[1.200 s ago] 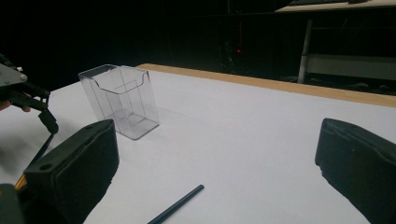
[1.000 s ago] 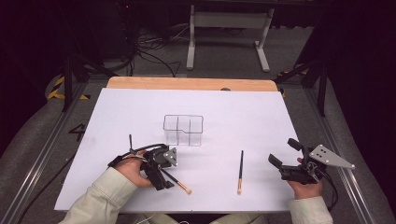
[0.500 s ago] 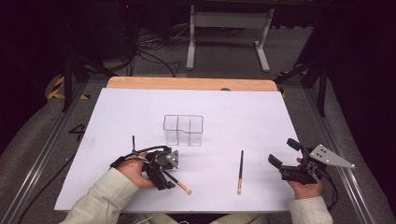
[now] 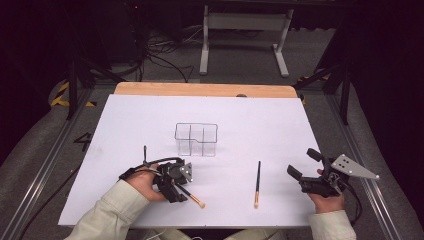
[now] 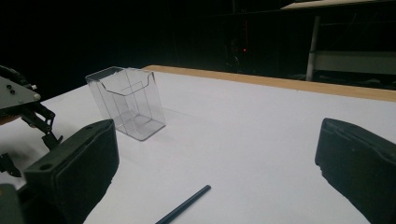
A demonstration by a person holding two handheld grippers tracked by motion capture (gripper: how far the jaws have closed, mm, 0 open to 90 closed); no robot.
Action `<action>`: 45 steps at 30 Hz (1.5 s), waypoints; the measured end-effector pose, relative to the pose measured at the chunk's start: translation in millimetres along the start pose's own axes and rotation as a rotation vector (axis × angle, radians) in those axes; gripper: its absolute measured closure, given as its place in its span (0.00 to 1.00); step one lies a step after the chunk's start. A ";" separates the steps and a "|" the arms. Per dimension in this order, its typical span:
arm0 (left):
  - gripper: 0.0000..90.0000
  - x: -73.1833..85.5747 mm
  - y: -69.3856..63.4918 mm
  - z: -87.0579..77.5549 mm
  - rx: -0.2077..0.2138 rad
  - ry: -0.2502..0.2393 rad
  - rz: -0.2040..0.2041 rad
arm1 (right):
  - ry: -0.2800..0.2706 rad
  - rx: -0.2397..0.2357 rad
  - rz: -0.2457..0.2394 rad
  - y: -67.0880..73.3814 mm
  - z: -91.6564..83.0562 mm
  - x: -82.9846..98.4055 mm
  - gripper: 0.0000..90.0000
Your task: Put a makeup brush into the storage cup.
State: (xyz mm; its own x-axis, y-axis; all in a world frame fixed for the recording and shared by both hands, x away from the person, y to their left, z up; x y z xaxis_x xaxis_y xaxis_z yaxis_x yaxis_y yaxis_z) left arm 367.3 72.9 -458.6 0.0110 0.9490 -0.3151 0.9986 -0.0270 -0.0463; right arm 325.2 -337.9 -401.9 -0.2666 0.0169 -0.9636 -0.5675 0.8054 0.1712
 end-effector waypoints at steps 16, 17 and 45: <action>0.82 0.5 -2.7 -2.8 -0.057 0.044 0.031 | 0.007 -0.004 0.004 0.1 1.1 0.9 0.00; 0.84 0.5 -3.2 -2.8 -0.060 0.049 0.033 | 0.007 -0.005 0.004 0.1 1.2 0.9 0.00; 0.92 -1.9 -2.9 -39.0 -0.071 -0.190 -0.063 | 0.027 -0.003 0.002 0.3 4.1 3.2 0.00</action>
State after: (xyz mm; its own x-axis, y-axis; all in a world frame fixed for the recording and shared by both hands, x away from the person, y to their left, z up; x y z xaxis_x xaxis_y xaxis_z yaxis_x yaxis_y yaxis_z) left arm 366.5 83.3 -420.9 -0.0549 0.8715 -0.4873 0.9982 0.0589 -0.0071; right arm 327.4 -335.2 -405.8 -0.2883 0.0026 -0.9575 -0.5692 0.8037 0.1736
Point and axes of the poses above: each handheld gripper's, and its own axes: z roughly forward along the jaws, x roughly out of its underside, y roughly to its left, the point moved 3 cm from there along z, roughly forward along the jaws, and after that the axes turned 4 degrees about z, right-handed, at the moved point
